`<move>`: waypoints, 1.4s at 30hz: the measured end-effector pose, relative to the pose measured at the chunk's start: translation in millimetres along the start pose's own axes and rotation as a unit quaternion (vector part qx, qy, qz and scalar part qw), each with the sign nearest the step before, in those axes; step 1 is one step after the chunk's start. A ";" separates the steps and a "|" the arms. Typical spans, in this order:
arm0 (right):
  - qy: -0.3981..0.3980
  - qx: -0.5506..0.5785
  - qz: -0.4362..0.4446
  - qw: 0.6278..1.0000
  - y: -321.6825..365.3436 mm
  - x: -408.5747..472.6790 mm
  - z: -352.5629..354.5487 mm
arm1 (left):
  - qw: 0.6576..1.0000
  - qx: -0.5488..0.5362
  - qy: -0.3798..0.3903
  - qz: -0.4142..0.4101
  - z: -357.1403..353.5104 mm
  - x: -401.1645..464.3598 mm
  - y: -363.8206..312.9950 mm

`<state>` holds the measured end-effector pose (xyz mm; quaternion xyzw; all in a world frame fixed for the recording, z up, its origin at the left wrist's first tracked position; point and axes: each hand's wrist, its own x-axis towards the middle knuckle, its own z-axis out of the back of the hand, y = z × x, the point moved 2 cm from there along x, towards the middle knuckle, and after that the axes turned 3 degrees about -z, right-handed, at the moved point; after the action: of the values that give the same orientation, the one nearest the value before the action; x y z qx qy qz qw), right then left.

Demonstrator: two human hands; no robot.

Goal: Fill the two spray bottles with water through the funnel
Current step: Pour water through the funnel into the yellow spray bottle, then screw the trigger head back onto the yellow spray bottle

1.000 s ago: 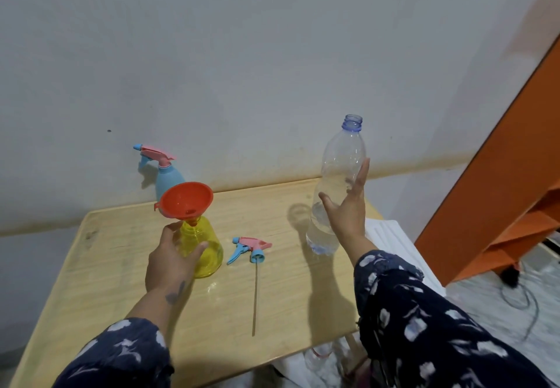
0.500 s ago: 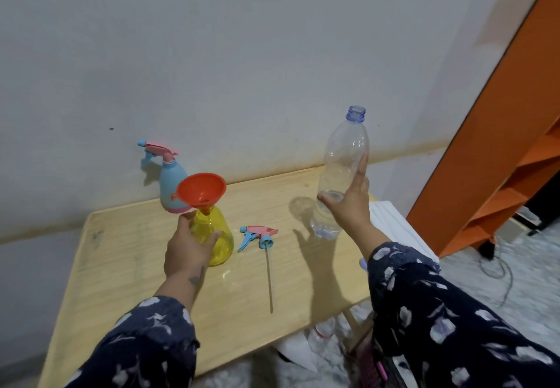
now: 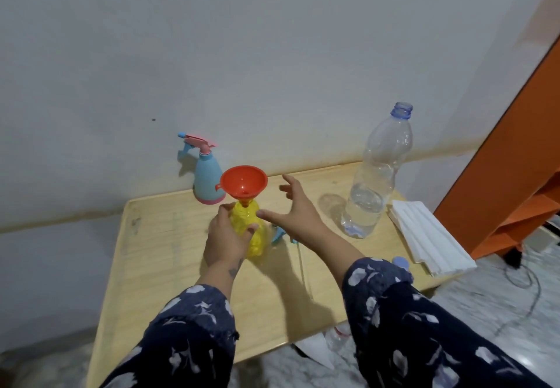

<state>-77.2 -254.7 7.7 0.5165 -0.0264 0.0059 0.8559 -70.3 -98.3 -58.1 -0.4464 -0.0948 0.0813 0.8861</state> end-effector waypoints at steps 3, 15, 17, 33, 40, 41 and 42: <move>0.031 0.075 -0.005 0.997 15.9 13.8 -25.6 | 1.000 -0.008 -0.004 0.009 -2.8 0.1 2.4; 0.011 0.137 0.012 0.990 32.1 38.7 -30.8 | 0.998 -0.049 -0.008 -0.025 -6.6 2.9 13.9; 0.008 0.167 0.000 0.986 37.4 46.8 -17.3 | 0.997 -0.068 -0.010 -0.036 -7.8 1.6 16.2; -0.055 -0.058 -0.269 0.960 -124.3 105.0 35.3 | 0.992 -0.121 -0.027 -0.028 -27.0 0.3 28.8; -0.041 -0.090 -0.277 0.956 -131.6 109.3 33.0 | 0.993 -0.107 -0.032 -0.029 -29.0 1.1 30.8; -0.043 -0.105 -0.269 0.956 -127.6 107.0 33.1 | 0.993 -0.106 -0.033 -0.032 -29.2 1.0 31.3; -0.057 -0.133 -0.250 0.957 -122.3 103.1 33.3 | 0.993 -0.105 -0.033 -0.036 -29.1 1.0 31.7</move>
<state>29.0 -342.9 -79.6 0.3872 0.0542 -0.2411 0.8883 -64.2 -101.9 -100.6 -0.5303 -0.1480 0.0538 0.8330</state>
